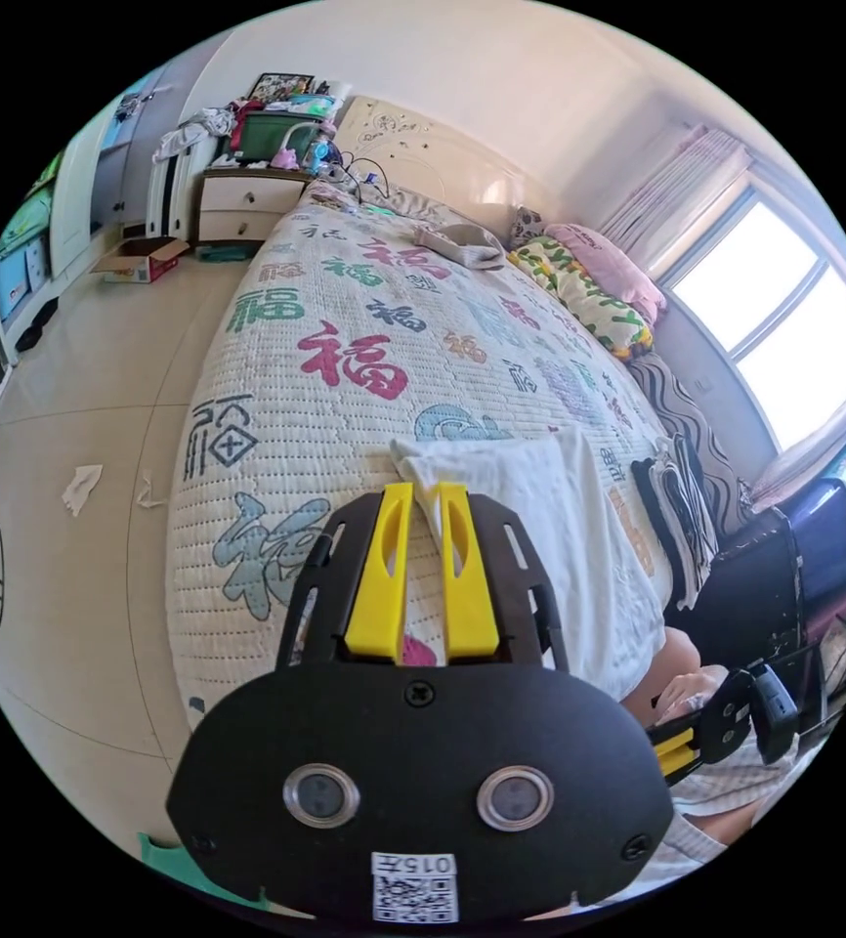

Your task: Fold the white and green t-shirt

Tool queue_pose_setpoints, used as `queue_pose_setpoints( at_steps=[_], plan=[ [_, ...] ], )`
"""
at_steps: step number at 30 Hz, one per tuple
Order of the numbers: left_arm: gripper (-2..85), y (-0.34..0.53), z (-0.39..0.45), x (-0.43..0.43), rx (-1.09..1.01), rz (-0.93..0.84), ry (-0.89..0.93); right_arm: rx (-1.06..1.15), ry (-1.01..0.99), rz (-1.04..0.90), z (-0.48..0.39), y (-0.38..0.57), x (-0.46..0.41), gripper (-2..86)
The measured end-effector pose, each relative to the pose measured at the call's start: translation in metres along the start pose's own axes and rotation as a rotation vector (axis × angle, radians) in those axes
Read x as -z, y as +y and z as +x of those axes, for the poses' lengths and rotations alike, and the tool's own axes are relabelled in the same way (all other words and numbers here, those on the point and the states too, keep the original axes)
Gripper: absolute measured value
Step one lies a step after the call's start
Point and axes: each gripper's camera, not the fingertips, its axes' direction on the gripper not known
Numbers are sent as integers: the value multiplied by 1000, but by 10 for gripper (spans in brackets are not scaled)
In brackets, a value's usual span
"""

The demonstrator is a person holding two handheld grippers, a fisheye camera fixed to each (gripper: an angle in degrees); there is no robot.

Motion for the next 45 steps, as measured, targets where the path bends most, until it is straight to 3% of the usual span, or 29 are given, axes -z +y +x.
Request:
queue_pose_setpoints(
  at_steps=[2, 9, 15, 20, 25, 28, 32, 35, 38, 41, 45],
  plan=[
    [10, -5, 5, -5, -29, 7, 10, -27, 64, 19, 2, 1, -2, 7],
    [-6, -17, 26, 3, -64, 122, -13, -43, -19, 86, 15, 0, 3, -9],
    [-4, -39, 23, -35, -81, -29, -123, -67, -7, 49, 31, -2, -11, -5],
    [7, -53, 10, -47, -51, -82, -86, -50, -31, 43, 49, 4, 11, 35],
    [46, -56, 0, -32, -54, -46, -75, -1, -68, 233, 79, 40, 84, 73],
    [61, -54, -7, -10, -60, 15, -152, -142, 52, 370, 124, 76, 127, 75],
    [79, -59, -17, 2, -63, 80, -4, -491, 249, 430, 218, 115, 159, 77],
    [91, -73, -24, -16, -28, 35, 35, -745, 262, 362, 307, 137, 151, 79],
    [85, -85, -30, -38, -9, -50, -10, -952, 115, 283, 382, 160, 123, 83],
    [46, -91, -36, -39, -12, -61, -19, -968, -119, 353, 417, 182, 100, 54],
    [11, -94, -51, -28, 1, -25, 11, -968, -243, 448, 447, 215, 108, 11]
  ],
)
